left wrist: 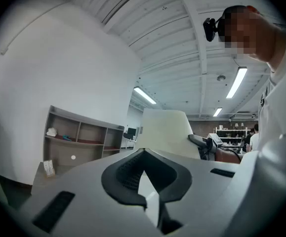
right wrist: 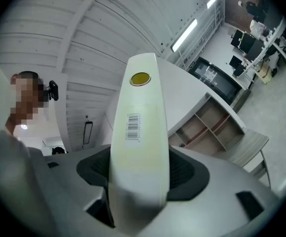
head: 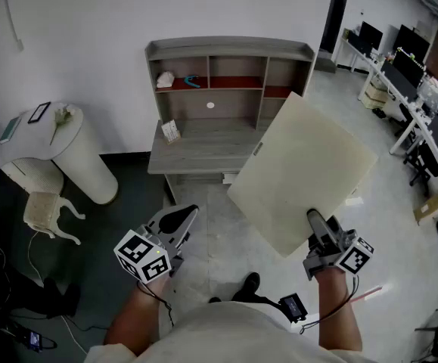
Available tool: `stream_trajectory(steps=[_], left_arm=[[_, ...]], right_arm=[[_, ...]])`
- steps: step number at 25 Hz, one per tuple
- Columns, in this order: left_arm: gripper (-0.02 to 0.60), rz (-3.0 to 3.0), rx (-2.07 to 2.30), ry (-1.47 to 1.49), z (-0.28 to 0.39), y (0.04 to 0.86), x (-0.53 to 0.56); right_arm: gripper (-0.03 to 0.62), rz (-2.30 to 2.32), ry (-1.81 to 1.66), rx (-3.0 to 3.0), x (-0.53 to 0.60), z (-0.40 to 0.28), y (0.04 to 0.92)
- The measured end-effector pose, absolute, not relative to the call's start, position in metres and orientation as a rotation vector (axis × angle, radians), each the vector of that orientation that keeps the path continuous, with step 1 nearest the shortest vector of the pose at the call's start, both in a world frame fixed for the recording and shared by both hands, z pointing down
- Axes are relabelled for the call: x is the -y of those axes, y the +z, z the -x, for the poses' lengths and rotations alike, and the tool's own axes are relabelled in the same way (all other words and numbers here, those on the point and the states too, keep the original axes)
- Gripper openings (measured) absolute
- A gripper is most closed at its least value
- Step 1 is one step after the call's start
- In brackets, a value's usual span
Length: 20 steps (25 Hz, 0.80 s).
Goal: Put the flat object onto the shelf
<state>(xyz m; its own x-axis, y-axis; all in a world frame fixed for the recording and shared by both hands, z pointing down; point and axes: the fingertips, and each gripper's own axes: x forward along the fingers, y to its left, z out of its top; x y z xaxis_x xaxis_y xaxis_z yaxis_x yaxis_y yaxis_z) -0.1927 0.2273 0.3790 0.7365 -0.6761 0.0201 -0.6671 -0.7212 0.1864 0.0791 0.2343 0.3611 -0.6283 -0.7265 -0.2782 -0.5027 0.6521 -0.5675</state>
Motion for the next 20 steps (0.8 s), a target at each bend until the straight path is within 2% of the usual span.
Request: stream_trajectory(steps=[9,20], left_arm=[[0.015,-2.766,1.069,-0.043,0.157,0.388,-0.181],[0.015,-2.783,1.045,-0.038,0.061,0.393,-0.095]], right_arm=[[0.313,1.04,-0.656,-2.327,-0.189,-0.13,0.385],[0.313,1.023,-0.594,-2.37,-0.116,-0.217,0.379]])
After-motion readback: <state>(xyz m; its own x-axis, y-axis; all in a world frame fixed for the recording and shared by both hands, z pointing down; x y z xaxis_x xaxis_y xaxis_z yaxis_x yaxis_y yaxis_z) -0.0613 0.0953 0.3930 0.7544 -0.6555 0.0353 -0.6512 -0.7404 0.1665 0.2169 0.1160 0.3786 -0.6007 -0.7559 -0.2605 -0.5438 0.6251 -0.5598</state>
